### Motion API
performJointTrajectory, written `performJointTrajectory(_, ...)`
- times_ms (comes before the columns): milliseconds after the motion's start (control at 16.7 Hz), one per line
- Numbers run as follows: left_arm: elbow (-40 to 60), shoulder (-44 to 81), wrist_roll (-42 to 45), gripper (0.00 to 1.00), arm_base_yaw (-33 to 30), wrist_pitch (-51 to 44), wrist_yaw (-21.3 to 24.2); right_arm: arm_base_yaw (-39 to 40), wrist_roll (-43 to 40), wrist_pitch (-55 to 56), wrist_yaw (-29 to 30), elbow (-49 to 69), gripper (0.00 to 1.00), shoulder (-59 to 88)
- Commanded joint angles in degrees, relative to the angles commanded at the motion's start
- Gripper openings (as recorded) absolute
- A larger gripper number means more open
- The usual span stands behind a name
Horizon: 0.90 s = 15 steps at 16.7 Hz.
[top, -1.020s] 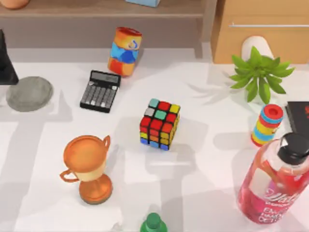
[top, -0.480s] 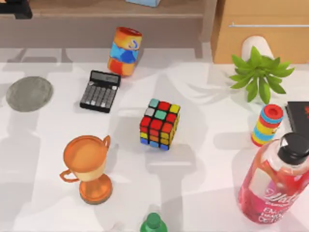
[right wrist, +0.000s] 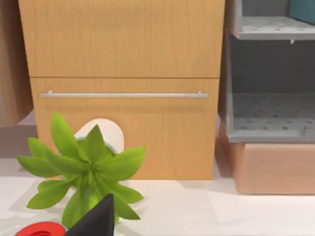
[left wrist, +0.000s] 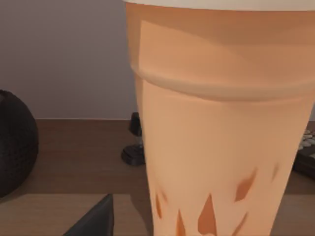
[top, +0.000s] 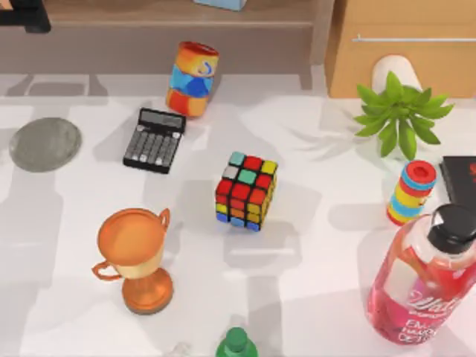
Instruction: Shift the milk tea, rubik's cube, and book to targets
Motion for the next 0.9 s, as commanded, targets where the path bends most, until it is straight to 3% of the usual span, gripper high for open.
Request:
performJointTrajectory(240, 2.0, 1.8, 0.0, 1.0, -0.3, -0.6, -0.2, 0.0, 0.0, 0.0, 0.0, 0.0, 1.0, 0.0)
performJointTrajectory(660, 18.1, 12.3, -0.1, 1.0, -0.9, -5.2, -0.7, 0.0, 0.0, 0.0, 0.0, 0.0, 1.0, 0.0)
performJointTrajectory(900, 21.5, 15.0, -0.1, 1.0, -1.2, -6.5, -0.9, 0.0, 0.0, 0.0, 0.0, 0.0, 1.0, 0.0)
